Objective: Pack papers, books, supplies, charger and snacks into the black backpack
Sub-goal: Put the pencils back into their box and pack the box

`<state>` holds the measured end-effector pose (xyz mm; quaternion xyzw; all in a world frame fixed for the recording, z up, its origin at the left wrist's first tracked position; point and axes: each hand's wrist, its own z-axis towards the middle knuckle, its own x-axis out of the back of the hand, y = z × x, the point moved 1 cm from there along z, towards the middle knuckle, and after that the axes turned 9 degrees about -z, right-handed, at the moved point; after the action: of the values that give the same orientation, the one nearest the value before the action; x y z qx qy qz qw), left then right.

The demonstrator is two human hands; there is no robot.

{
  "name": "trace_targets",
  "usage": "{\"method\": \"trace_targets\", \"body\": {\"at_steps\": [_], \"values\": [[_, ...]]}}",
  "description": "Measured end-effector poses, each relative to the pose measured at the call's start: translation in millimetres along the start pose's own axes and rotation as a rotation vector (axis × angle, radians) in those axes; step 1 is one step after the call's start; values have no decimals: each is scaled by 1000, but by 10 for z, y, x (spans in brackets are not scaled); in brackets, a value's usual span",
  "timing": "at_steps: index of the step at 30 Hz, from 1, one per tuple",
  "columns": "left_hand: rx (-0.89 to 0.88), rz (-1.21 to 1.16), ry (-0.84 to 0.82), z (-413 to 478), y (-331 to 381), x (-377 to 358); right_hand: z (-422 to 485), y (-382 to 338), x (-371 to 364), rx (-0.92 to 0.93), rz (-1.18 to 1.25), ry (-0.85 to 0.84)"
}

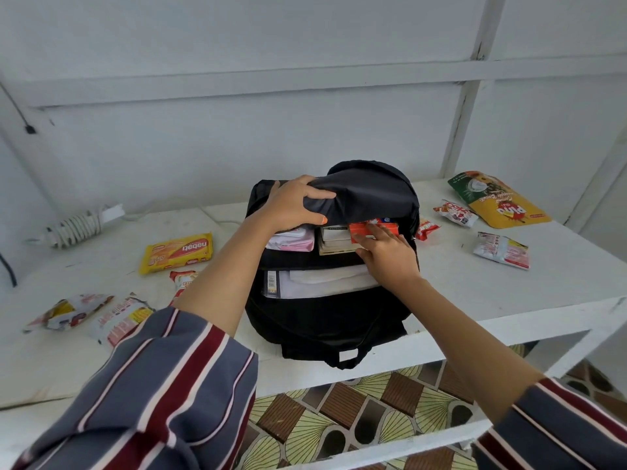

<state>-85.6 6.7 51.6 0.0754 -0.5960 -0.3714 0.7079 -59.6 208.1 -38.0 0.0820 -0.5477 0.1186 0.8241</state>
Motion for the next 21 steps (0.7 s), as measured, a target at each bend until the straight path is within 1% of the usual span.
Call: {"method": "trace_targets", "body": {"at_steps": [8, 17, 21], "values": [[2, 14, -4, -29, 24, 9, 43, 43, 53, 3, 13, -37], [47, 71, -20, -62, 77, 11, 84, 150, 28, 33, -3, -83], [69, 74, -18, -83, 112, 19, 69, 190, 56, 66, -12, -152]]}}
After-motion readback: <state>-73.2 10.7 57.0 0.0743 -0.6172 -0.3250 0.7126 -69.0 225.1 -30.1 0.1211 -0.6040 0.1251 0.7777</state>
